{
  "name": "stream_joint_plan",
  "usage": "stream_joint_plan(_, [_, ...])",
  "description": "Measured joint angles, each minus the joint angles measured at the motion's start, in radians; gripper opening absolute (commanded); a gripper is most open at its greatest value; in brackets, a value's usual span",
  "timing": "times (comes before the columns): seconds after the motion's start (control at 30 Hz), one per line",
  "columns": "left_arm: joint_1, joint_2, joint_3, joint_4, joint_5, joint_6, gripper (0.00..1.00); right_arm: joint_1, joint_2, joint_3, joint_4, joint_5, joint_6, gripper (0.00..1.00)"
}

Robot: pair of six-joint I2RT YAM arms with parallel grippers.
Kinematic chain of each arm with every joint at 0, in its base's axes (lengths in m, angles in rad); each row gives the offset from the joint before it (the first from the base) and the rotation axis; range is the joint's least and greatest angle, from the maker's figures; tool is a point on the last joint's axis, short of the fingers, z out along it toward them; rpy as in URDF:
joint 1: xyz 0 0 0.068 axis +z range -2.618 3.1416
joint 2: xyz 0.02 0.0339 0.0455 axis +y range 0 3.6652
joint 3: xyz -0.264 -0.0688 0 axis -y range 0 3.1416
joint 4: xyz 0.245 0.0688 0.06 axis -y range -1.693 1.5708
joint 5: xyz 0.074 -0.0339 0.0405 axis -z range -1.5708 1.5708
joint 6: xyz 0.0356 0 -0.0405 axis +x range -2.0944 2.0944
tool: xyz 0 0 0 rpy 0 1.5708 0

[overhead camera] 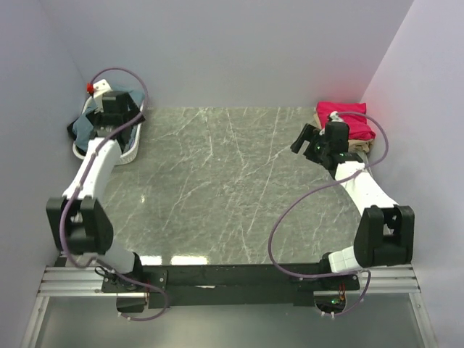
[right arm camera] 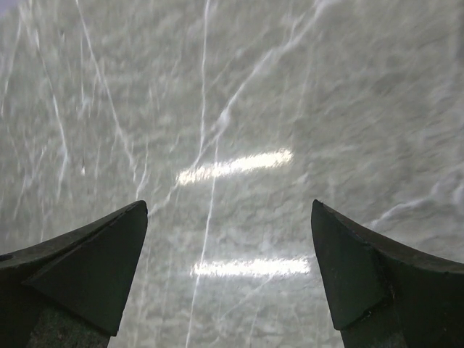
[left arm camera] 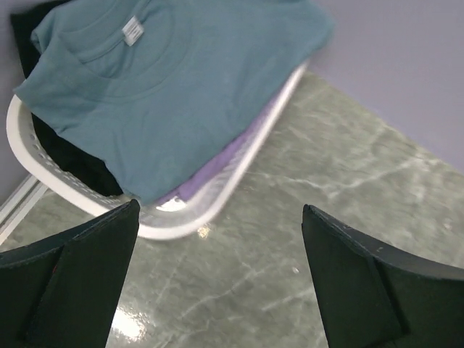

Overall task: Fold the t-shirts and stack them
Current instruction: Grab the tshirt from the pile

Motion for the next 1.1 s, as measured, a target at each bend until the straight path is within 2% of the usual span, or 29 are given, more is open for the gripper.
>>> stream_joint_plan(0.3, [0.213,0.375,0.34,-0.085,0.035,-0.038,1.0,0.002,0.119,0.117,-0.029,-0.159,-0.036,1.0])
stream_joint_plan(0.47, [0.221,0.604,0.608,-0.115,-0.024,-0.026,0.99,0.009,0.157,0.119,-0.031,-0.212,-0.05,1.0])
stream_joint_plan(0.57, [0.216,0.694,0.692,-0.118,-0.061,-0.005,0.98,0.013,0.16,0.119,-0.038,-0.227,-0.06,1.0])
stream_joint_plan(0.77, [0.212,0.767,0.711,-0.111,-0.155,0.043,0.96,0.018,0.18,0.14,-0.046,-0.246,-0.073,1.0])
stream_joint_plan(1.1, [0.213,0.793,0.699,-0.052,-0.385,0.13,0.98,0.018,0.251,0.168,-0.049,-0.292,-0.081,1.0])
